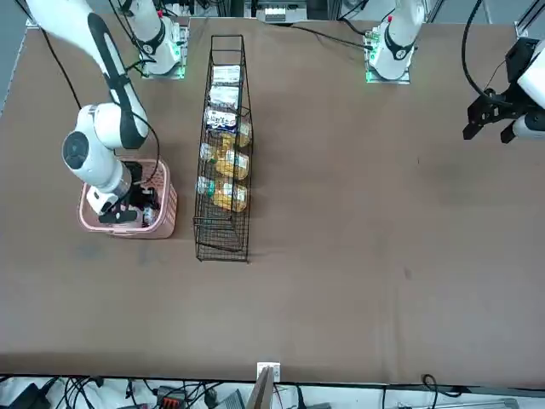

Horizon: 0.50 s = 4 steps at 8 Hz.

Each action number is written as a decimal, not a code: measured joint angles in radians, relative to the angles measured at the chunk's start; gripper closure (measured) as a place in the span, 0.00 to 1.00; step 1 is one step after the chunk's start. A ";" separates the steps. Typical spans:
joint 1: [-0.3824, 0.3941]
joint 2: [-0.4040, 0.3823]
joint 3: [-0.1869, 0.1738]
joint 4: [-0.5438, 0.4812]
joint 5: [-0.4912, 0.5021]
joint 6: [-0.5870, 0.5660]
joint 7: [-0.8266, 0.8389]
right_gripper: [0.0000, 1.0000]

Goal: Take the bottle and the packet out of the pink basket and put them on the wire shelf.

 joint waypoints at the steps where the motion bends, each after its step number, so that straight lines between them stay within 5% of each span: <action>1: -0.002 -0.029 -0.001 0.003 0.000 -0.044 0.000 0.56; 4: -0.011 -0.111 -0.006 0.049 0.000 -0.225 0.000 0.56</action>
